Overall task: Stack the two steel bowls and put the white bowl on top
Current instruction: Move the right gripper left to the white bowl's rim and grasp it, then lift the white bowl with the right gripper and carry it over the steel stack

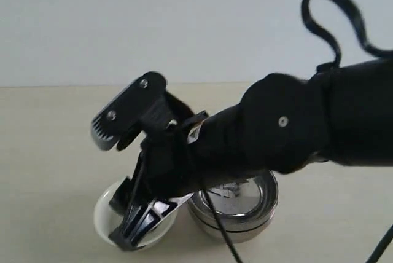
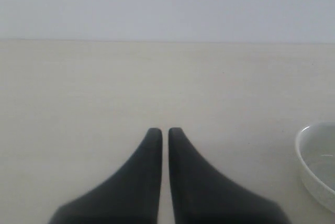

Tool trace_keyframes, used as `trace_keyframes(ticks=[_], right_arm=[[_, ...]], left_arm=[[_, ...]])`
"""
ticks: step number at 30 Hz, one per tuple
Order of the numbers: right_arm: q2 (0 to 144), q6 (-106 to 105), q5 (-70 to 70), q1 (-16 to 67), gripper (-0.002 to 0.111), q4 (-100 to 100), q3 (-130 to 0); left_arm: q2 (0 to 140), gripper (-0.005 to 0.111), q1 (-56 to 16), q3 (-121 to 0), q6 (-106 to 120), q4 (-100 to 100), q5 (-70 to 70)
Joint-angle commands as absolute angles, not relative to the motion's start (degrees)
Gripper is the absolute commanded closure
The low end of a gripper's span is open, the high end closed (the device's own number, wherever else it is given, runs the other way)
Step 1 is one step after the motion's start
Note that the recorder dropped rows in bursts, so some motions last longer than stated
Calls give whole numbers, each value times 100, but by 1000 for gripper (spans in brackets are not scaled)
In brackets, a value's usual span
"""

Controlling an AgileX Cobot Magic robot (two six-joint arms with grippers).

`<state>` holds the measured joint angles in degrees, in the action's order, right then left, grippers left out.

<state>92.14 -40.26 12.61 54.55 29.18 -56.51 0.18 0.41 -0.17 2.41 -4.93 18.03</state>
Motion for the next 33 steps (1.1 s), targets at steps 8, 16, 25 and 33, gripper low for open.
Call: trace_keyframes(ticks=[8,16,25,33], right_arm=[[10553,-4546,800,5839,46,2750,-5886],[11205,-4561,844,5839,47,2750,-6413],[11437,-4606,966,5839,87,2599,-6531],[11225,-5199,1236,6193,108,2504,-6719]], left_arm=[[0,103,12,0,214,-493,1761],[0,103,12,0,214,-493,1761],[0,103,12,0,214,-493,1761],[0,103,12,0,214,-493,1761]])
